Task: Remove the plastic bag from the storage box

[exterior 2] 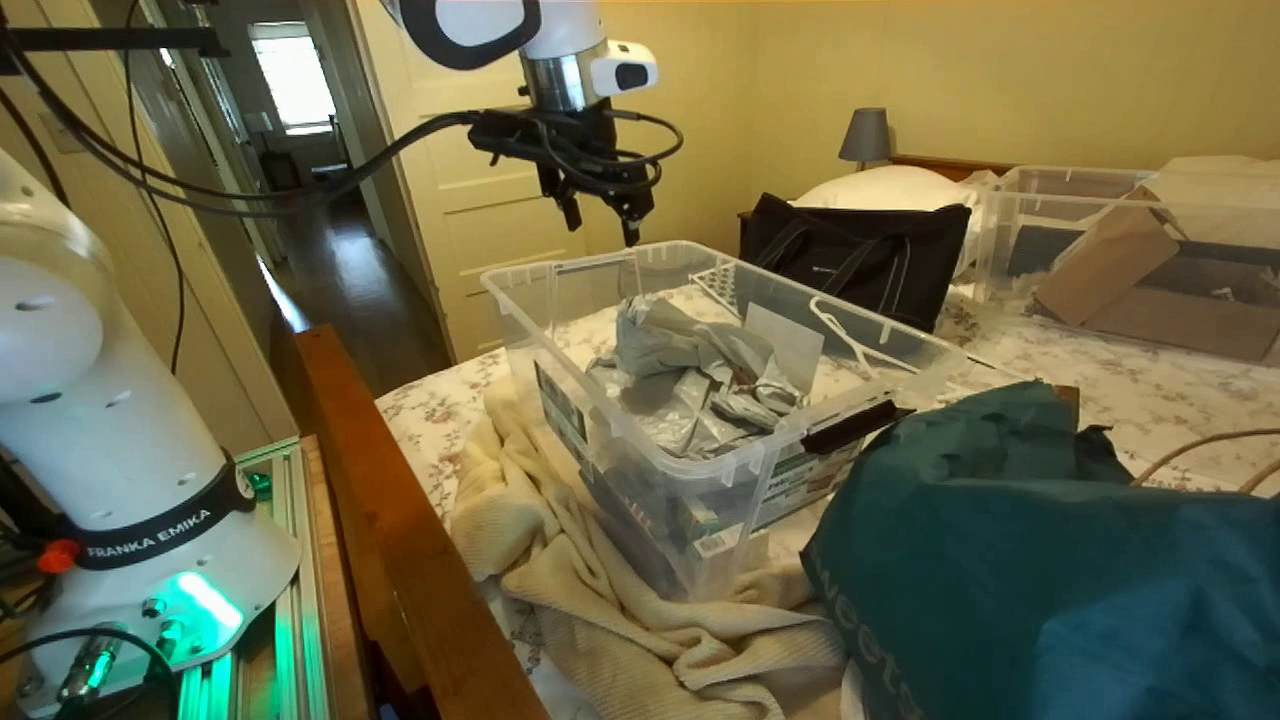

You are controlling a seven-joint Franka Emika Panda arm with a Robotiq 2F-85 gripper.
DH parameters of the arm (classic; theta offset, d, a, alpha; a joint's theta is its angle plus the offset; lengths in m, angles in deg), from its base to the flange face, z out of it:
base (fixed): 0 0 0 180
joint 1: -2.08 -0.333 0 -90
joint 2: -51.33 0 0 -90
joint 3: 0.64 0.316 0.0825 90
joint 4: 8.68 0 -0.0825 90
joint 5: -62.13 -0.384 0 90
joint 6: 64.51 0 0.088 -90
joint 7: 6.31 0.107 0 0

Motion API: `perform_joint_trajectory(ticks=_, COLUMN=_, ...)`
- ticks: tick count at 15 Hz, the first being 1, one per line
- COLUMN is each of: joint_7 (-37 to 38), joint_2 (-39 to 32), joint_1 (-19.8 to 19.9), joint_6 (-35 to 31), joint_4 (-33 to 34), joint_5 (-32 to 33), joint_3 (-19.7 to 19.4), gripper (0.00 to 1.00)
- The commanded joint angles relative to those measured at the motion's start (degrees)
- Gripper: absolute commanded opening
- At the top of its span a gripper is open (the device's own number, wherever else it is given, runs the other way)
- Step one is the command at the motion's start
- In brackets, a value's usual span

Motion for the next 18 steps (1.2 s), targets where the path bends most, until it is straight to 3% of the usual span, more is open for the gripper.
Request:
perform_joint_trajectory(ticks=1, joint_7=-1.12, joint_2=-2.75, joint_1=1.75, joint_6=-1.94, joint_4=0.86, joint_5=-0.26, joint_3=2.03, gripper=1.00)
perform_joint_trajectory(ticks=8, joint_7=-4.69, joint_2=-10.94, joint_1=3.60, joint_6=-13.41, joint_4=1.30, joint_5=3.69, joint_3=4.39, gripper=1.00)
perform_joint_trajectory(ticks=14, joint_7=-4.66, joint_2=-15.95, joint_1=6.48, joint_6=-18.96, joint_4=1.58, joint_5=9.09, joint_3=6.29, gripper=1.00)
perform_joint_trajectory(ticks=18, joint_7=-4.96, joint_2=-18.19, joint_1=7.77, joint_6=-19.30, joint_4=2.36, joint_5=11.79, joint_3=7.50, gripper=1.00)
